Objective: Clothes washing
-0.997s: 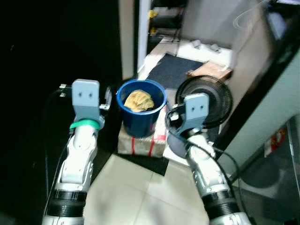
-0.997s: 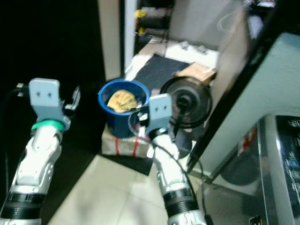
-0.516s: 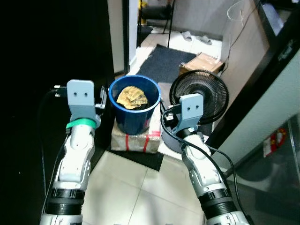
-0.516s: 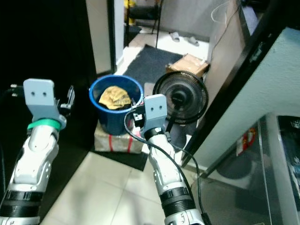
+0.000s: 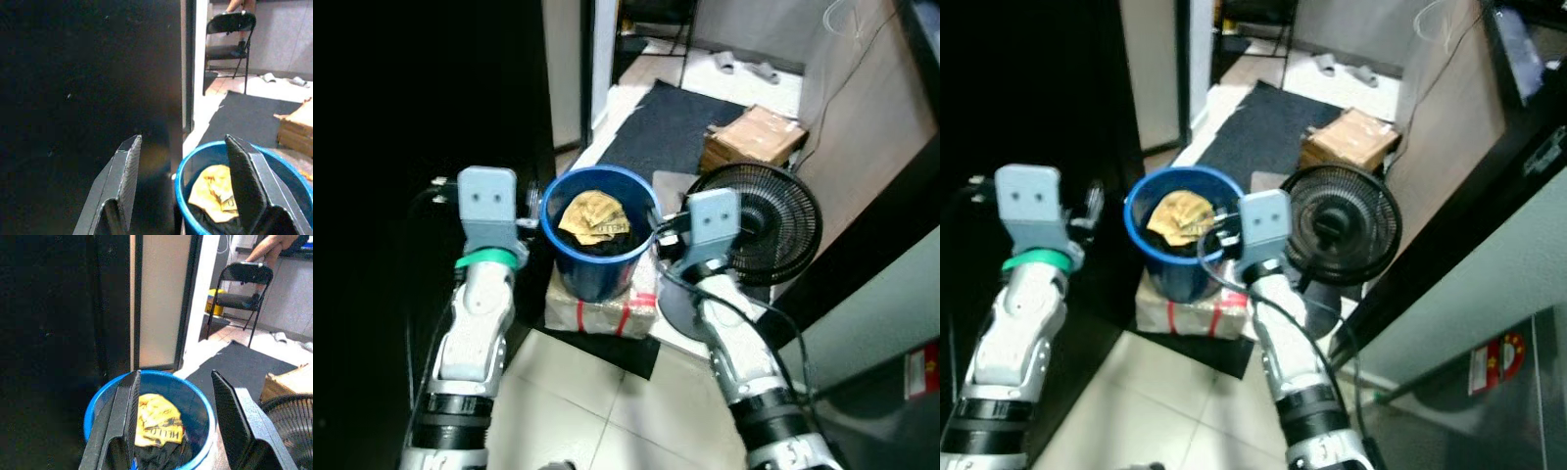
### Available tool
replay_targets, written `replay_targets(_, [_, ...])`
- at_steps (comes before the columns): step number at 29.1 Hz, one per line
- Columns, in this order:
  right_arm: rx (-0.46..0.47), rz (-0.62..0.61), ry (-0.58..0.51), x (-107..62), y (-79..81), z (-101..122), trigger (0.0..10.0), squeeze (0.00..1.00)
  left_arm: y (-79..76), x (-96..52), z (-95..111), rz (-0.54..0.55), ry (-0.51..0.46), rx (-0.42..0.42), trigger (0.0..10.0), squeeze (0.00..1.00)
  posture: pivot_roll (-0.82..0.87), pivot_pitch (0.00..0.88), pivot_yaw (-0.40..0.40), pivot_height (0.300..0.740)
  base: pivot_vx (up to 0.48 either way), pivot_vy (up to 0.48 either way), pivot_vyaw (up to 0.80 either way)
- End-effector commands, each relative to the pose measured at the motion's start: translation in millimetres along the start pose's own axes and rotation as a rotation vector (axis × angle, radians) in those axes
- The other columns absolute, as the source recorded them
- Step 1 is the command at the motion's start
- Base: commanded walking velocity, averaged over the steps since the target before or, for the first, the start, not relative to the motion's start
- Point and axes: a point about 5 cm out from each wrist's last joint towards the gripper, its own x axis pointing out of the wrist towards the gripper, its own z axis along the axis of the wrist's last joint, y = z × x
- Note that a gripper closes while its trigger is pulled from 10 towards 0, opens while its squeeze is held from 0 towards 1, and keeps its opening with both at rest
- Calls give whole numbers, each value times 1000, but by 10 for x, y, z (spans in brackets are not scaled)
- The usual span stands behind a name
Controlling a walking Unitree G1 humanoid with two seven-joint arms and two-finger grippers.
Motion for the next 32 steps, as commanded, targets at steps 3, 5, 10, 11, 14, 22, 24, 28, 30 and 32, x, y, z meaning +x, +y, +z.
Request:
replay_targets(3, [-3,-22,26,-37,-63,-65,10000,0,-39,-4,-9,-12,2,2,10000,0,63,5,6,740,404,0,0])
replay_targets(5, [-3,-23,26,-37,-62,-65,10000,0,-38,-4,-8,-12,2,3,10000,0,63,7,7,740,405,0,0])
replay_targets(10, [-2,-24,27,-43,-63,-70,10000,0,-35,-2,-7,-12,2,3,10000,0,63,9,8,740,405,0,0])
replay_targets(11, [-2,-24,27,-43,-63,-70,10000,0,-35,-2,-7,-12,2,3,10000,0,63,9,8,740,405,0,0])
replay_targets(14, [-2,-24,27,-43,-63,-70,10000,0,-35,-2,-6,-12,2,3,10000,0,63,10,8,740,404,0,0])
replay_targets(22, [-2,-24,28,-43,-65,-72,10000,0,-38,1,-5,-11,3,2,10000,0,63,12,8,740,400,0,0])
replay_targets(24, [-2,-25,28,-44,-67,-72,10000,0,-38,2,-4,-11,3,3,10000,0,63,12,9,740,392,0,0])
replay_targets(28, [-2,-25,29,-45,-66,-73,10000,0,-38,2,-5,-11,3,3,10000,0,63,12,9,740,391,0,0])
replay_targets(30, [-2,-25,29,-46,-64,-73,10000,0,-38,3,-5,-12,3,3,10000,0,63,12,9,740,394,0,0])
replay_targets(32, [-2,-25,29,-47,-64,-73,10000,0,-38,2,-5,-12,3,3,10000,0,63,12,9,740,394,0,0])
